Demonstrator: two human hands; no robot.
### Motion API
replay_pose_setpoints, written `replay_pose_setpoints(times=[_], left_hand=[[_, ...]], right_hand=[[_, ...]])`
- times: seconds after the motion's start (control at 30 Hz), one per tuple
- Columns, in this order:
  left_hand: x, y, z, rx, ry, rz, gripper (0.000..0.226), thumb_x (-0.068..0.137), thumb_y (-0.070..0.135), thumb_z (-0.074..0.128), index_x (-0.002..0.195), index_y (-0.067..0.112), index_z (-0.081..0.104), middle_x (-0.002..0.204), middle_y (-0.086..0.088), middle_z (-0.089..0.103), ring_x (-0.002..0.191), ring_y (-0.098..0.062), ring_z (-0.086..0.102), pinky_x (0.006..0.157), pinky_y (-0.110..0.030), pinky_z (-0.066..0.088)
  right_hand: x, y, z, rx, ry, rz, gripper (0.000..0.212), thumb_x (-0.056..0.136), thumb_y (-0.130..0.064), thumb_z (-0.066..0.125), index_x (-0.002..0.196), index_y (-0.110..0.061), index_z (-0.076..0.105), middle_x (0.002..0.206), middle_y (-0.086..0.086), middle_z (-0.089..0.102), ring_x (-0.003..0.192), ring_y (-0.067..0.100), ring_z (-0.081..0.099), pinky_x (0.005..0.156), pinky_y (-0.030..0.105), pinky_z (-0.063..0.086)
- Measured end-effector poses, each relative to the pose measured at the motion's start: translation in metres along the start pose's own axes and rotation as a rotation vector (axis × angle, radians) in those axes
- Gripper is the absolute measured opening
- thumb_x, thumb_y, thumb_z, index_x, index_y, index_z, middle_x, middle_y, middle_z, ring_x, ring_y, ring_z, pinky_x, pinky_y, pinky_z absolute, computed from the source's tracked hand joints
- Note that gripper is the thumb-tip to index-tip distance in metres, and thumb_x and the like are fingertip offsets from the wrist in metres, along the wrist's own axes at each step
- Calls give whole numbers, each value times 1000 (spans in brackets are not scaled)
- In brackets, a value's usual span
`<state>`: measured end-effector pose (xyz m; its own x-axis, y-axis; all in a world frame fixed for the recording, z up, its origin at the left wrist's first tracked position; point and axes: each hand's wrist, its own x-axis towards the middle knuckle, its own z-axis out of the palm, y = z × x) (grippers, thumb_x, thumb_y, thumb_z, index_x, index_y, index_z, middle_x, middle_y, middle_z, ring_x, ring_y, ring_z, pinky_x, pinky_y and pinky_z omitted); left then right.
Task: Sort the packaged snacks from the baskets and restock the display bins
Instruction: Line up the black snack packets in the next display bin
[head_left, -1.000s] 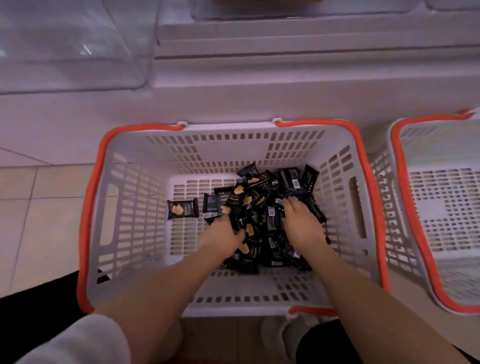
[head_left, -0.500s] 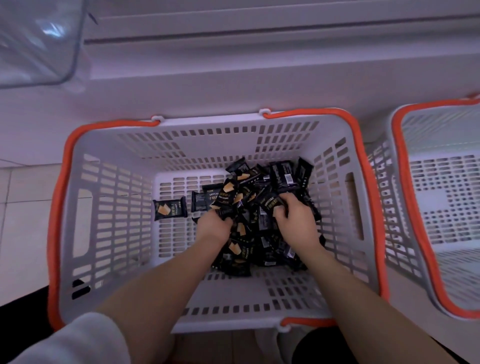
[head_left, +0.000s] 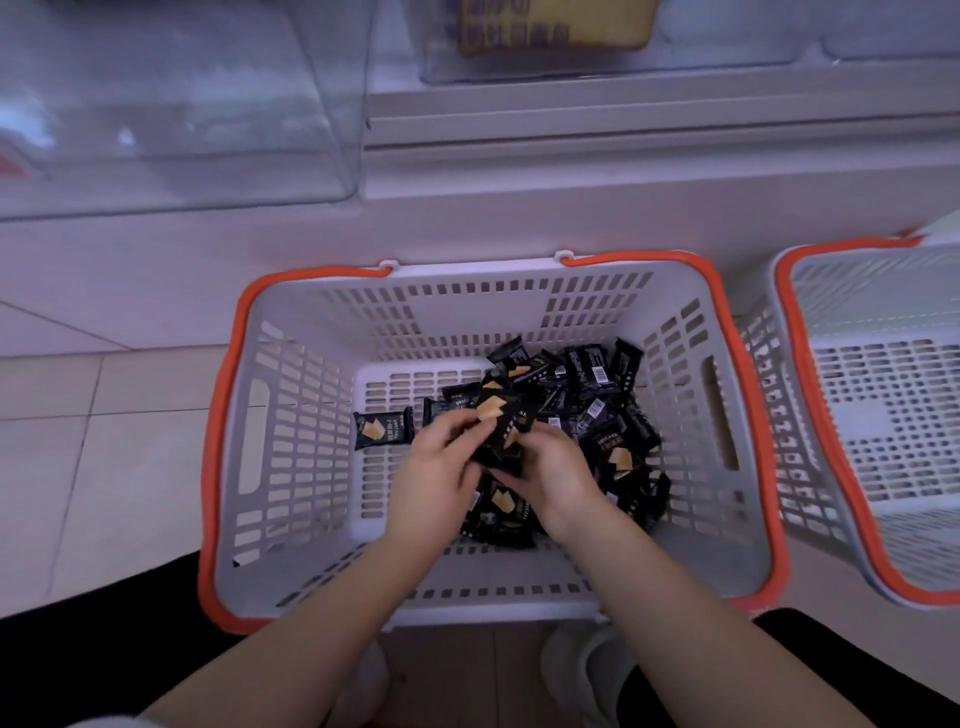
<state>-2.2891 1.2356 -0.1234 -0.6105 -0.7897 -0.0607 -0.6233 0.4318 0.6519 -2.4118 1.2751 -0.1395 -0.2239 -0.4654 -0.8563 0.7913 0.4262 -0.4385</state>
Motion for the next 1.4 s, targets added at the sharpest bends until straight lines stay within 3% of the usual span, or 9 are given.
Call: replay_pose_setpoints(times=[0.13, 0.27, 0.5, 0.63, 0.77, 0.93, 1.07, 1.23, 1.4], left_hand=[[-10, -1, -12, -32, -44, 112, 48, 80, 2, 66, 127, 7, 57, 132, -13, 48, 121, -28, 48, 100, -38, 42], [-13, -2, -26, -178, -45, 150, 37, 86, 23, 59, 123, 16, 59, 130, 6, 44, 121, -3, 41, 102, -13, 33], [-8, -10, -25, -718, -15, -556, 19, 83, 17, 68, 96, 23, 55, 98, 1, 62, 89, -13, 61, 69, -14, 49], [-11, -15, -22, -743, -75, -567, 16, 82, 11, 68, 93, 18, 59, 94, -4, 64, 83, -13, 61, 59, -5, 46], [-4, -22, -30, -761, -58, -565, 20, 82, 8, 67, 84, 27, 63, 90, 4, 67, 84, -13, 62, 71, -17, 48], [9, -33, -40, -539, -181, -503, 21, 82, 15, 69, 82, 35, 66, 80, 8, 65, 70, -8, 59, 56, -14, 44], [18, -32, -38, -577, -297, -505, 16, 82, 21, 69, 93, 31, 64, 86, 2, 69, 76, -12, 65, 66, -23, 48], [21, -37, -26, -698, -224, -713, 31, 84, 33, 66, 107, 13, 62, 101, -8, 66, 90, -21, 61, 75, -31, 48], [10, -43, -15, -1201, -158, -924, 44, 81, 47, 58, 111, 16, 58, 104, -8, 69, 97, -19, 66, 79, -28, 51]], right_hand=[[-14, -3, 6, 32, -57, -106, 23, 96, -19, 46, 118, -12, 51, 116, 16, 63, 103, 26, 60, 84, 40, 51], [-23, 0, 9, -169, -72, -204, 30, 88, -20, 63, 114, -13, 50, 110, 11, 65, 107, 28, 61, 95, 47, 48], [-24, 17, 10, -166, -128, -268, 29, 87, -11, 63, 111, -16, 48, 97, 2, 70, 95, 19, 64, 93, 44, 50], [-21, 22, 6, -118, -164, -205, 19, 94, -22, 52, 112, -15, 51, 101, 3, 68, 93, 18, 63, 85, 39, 53], [-17, 5, -4, -84, -64, -232, 15, 98, -19, 44, 92, -16, 57, 89, 2, 67, 85, 18, 62, 74, 36, 54], [-15, -14, -26, -440, -142, -376, 13, 93, -17, 54, 90, -23, 65, 80, -10, 69, 78, 9, 62, 82, 31, 51], [-16, -8, -21, -810, -258, -386, 12, 91, -21, 58, 91, -31, 63, 95, -8, 66, 87, 7, 62, 83, 26, 47], [-12, 8, -15, -646, -302, -276, 13, 95, -20, 51, 103, -29, 57, 100, -9, 67, 94, 6, 62, 86, 25, 47], [-4, 26, -4, -403, -97, -179, 24, 93, -22, 56, 114, -12, 54, 97, 2, 66, 89, 17, 62, 93, 39, 48]])
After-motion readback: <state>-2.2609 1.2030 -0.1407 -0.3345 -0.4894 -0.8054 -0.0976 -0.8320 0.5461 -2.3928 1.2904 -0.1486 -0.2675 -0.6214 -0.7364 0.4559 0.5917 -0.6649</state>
